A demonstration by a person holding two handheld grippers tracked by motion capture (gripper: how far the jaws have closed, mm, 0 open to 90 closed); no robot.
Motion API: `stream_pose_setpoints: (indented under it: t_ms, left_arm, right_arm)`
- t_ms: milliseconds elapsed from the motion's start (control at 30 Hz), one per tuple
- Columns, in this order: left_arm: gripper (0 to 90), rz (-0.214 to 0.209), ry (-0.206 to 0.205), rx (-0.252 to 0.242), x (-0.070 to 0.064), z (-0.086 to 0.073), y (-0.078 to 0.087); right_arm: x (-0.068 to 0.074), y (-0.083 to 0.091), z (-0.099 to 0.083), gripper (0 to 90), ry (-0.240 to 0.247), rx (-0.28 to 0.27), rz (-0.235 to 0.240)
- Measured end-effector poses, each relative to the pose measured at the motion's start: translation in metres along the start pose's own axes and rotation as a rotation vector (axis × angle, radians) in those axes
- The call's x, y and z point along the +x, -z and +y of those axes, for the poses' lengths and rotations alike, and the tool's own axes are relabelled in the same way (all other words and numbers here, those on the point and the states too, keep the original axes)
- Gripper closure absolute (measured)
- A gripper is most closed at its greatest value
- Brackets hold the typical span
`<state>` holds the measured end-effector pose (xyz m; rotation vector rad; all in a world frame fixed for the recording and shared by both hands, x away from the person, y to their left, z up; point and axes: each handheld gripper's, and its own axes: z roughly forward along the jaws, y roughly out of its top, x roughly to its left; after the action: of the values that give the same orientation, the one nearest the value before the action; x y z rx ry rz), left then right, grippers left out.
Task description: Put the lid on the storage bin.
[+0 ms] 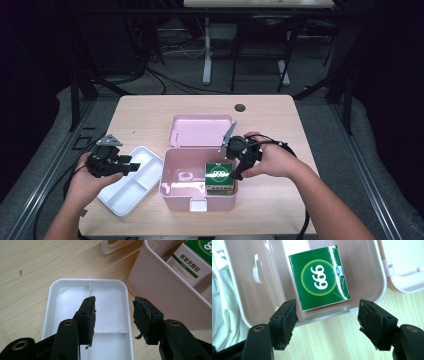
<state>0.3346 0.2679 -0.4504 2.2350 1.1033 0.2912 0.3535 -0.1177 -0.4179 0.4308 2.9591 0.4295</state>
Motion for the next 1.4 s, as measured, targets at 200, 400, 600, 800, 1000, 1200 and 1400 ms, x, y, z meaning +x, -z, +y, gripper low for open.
stream_pose_setpoints:
  t_ms: [200,400,600,800,1000,1200,1400]
  left_arm:
    - [52.9,-0.001,-0.009,0.026,-0.001,0.002,-0.001]
    - [52.8,-0.002,-0.018,0.05,-0.001,0.003,-0.004]
    - [55.3,-0.004,-0.018,0.111,0.0,0.003,-0.005]
    - [58.4,0.009,-0.025,0.201,0.003,0.002,-0.013]
    - [60.3,0.017,-0.024,0.27,0.007,0.002,-0.022]
    - [61.6,0.005,-0.006,0.274,0.012,0.001,-0.024]
    - [61.5,0.006,0.006,0.29,0.015,0.0,-0.024]
  right_arm:
    - [0.0,0.006,-0.013,32.2,-0.017,-0.044,-0.017]
    - [0.002,0.006,-0.021,33.8,-0.02,-0.055,-0.033]
    - [-0.002,0.009,-0.037,35.6,-0.091,-0.102,-0.057]
    - [-0.007,0.008,-0.052,37.1,-0.155,-0.124,-0.086]
    - [-0.012,0.004,-0.062,41.3,-0.209,-0.134,-0.103]
    - [-0.015,0.001,-0.061,41.8,-0.248,-0.16,-0.115]
    - [-0.011,0.004,-0.062,41.7,-0.289,-0.192,-0.087]
